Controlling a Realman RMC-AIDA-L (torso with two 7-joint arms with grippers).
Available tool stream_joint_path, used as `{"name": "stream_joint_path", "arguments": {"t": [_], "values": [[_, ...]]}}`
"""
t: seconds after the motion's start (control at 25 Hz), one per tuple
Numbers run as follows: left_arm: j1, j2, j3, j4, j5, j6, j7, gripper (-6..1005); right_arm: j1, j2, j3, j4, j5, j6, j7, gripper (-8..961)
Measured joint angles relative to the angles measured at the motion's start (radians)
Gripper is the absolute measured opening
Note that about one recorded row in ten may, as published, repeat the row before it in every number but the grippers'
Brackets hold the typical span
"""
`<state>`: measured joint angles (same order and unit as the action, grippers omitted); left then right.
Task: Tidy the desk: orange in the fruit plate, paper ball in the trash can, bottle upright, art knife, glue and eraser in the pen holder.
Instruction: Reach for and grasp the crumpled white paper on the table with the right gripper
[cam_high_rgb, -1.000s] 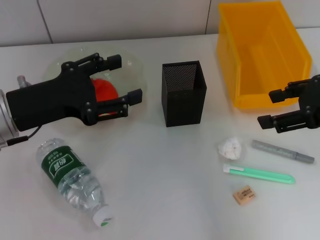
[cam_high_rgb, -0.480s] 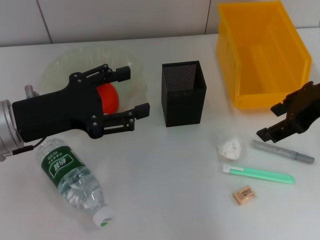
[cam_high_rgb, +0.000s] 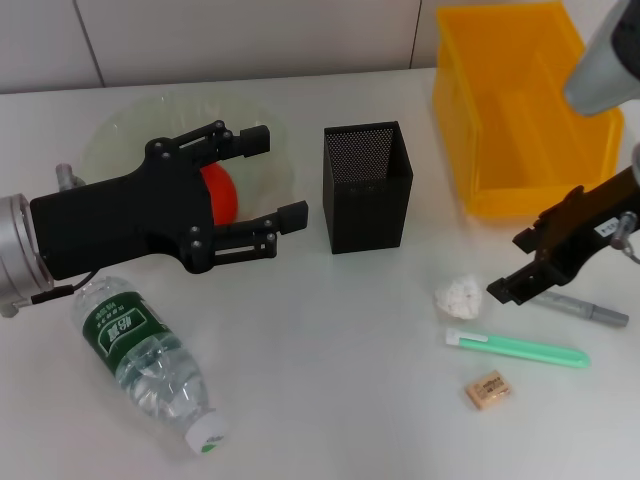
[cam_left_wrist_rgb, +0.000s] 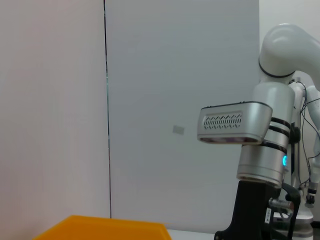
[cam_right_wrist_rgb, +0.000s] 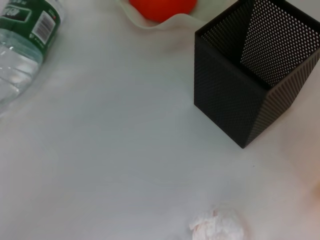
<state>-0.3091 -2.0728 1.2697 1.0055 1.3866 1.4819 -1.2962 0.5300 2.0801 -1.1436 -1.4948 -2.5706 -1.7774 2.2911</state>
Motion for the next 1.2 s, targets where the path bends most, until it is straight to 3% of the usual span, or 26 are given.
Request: {"name": "stream_joint_path", "arguments": {"t": [0.44,0.68,1.2], "values": [[0.002,0.003,0.03,0.005,0.007,0.012,-0.002,848,0.061,0.0,-0.05,0.166,-0.011,0.117,-0.001,758],[0.007,0.004,0.034,0.008,0.008,0.012,-0.004,848,0.063,0.0,-0.112,0.215,-0.014,0.177,-0.001,758],[0.013,0.004,0.034,0.008,0.007,0.012,0.0,847,0.064,0.003,-0.121,0.278,-0.013,0.231,-0.001,757]]}}
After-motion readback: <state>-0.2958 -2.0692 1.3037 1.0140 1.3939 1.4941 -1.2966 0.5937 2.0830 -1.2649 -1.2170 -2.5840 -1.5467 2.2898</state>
